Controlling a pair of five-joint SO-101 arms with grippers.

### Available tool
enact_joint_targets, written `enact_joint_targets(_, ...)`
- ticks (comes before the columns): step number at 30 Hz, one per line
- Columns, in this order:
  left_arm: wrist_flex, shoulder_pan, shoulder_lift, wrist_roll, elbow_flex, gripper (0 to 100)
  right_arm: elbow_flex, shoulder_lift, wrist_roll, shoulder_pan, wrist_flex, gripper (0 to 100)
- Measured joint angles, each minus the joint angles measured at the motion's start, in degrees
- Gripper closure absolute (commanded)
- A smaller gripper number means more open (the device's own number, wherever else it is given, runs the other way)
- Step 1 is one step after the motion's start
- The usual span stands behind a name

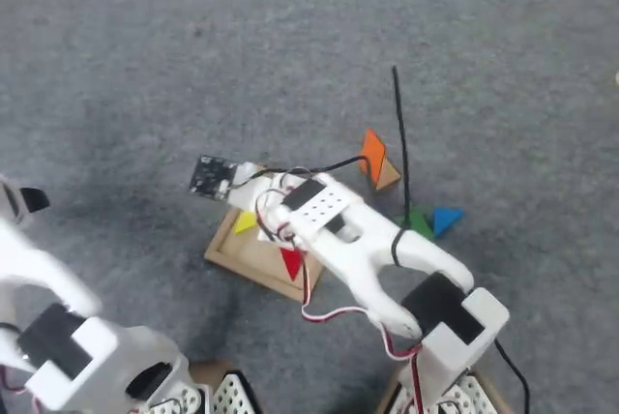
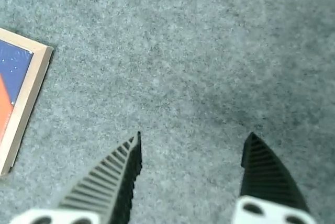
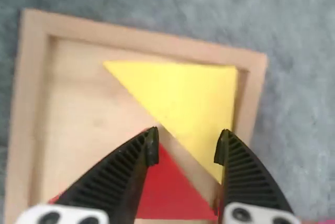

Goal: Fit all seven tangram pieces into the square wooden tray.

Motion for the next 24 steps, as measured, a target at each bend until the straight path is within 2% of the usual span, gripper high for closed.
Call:
enact_joint_targets(12,0.00,0.00,0.00,0.00,0.00,70,15.56,-15.12,1.23,-1.23,0.53,80.1)
enact_joint_targets(18,0.00,0.00,0.00,-0.35,0.00,70,10.90,-14.51,2.02,-1.32,-0.62,79.8)
enact_joint_targets(24,0.00,0.00,0.00,-0.35,0.00,70,0.88,-1.76,4.13,-1.93,-0.62,79.8)
